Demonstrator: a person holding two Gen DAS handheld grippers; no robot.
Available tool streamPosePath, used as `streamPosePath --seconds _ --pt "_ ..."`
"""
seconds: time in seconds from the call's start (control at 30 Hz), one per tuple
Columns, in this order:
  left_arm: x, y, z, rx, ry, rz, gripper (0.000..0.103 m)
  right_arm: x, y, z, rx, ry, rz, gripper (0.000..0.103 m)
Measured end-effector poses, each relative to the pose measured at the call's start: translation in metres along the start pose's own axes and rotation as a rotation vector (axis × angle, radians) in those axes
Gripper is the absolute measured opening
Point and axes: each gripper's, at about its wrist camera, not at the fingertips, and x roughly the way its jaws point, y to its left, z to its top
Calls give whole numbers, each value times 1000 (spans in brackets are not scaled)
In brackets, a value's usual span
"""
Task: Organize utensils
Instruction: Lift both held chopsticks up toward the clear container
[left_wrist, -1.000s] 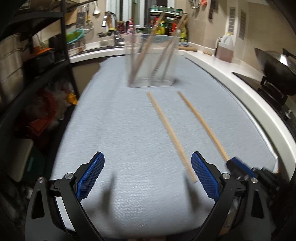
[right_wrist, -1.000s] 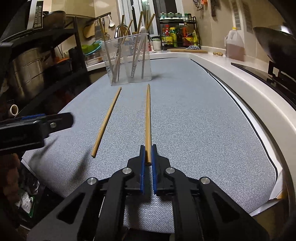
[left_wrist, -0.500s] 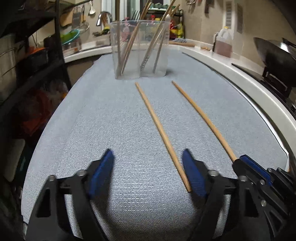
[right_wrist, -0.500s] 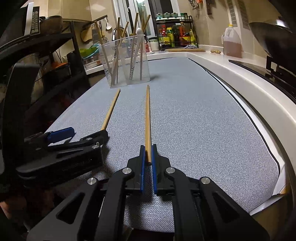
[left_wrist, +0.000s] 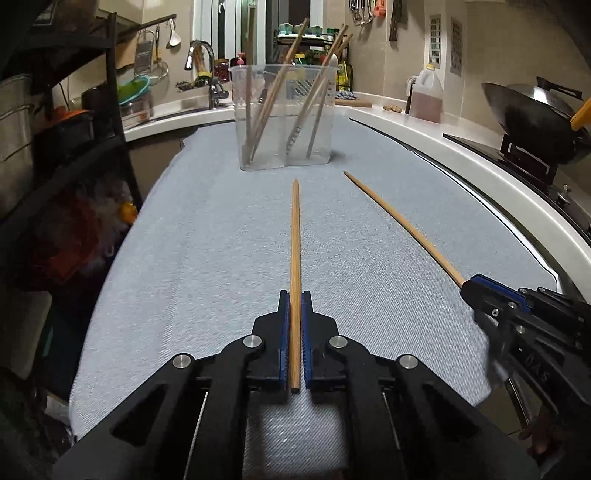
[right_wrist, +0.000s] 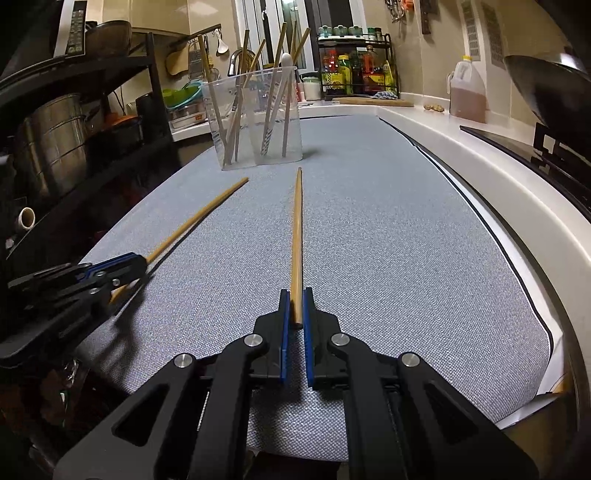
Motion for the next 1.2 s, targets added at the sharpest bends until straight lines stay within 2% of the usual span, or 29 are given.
streamPosePath --seconds 0.27,0.43,0.87,1.2 --pt "-37 9 13 17 -102 9 6 -18 20 3 -53 -36 20 7" --pt "-45 17 19 -4 -123 8 6 -29 31 5 -95 -69 24 7" --pt "-76 31 41 -16 -217 32 6 -54 37 27 -89 -152 36 7" --pt "-92 38 55 -30 -271 14 6 -66 45 41 -88 -202 61 7"
